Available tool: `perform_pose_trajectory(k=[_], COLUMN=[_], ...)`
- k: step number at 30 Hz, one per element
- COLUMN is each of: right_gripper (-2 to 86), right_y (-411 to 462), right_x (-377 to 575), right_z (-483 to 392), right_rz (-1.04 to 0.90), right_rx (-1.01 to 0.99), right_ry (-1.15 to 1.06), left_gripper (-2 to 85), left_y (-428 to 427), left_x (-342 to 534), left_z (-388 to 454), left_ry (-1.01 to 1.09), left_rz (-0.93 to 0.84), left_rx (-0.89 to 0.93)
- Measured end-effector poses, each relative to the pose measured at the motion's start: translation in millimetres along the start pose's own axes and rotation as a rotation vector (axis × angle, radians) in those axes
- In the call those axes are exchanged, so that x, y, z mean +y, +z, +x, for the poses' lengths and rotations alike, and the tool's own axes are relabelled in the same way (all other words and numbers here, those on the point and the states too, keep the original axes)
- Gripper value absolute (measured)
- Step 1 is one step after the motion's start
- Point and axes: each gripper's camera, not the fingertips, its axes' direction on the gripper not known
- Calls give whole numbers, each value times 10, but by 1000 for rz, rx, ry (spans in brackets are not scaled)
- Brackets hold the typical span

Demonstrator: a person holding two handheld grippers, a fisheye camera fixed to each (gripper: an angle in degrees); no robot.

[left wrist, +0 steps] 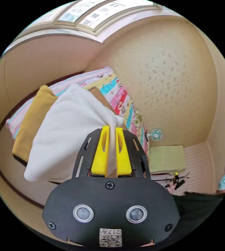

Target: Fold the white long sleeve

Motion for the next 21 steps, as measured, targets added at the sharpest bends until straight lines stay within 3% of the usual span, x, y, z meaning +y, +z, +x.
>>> perform_pose_trajectory(k=[3,6,9,13,16,18,19,21], right_gripper=[19,49,121,212,229,196,118,75], right_y=[24,113,251,495,724,849,834,672], right_x=[96,77,-119,-512,-770,-873,-915,-934], right_z=[-47,-129,-247,-529,-785,-890,-911,-861], right_rz=[81,110,142,189,133,48,23,89], right_rx=[-56,-104,-191,-395,-261,-135,-133,-87], right_ry=[-45,-111,-145,-182,-194,-218,-238,-181], left_gripper=[45,47,49,49,49,51,52,62], left_y=[-216,-13,445,1199,1745,2070,2135,2301], left_x=[277,484,704,1074,1563,1952,2022,2197], left_z=[574,1355,2056,2596,2827,2885,2882,2814], left_ry=[308,614,793,790,772,736,718,677], left_rz=[106,1,-110,-292,-468,-597,-627,-740], left_rx=[626,902,1126,1320,1411,1413,1386,1190])
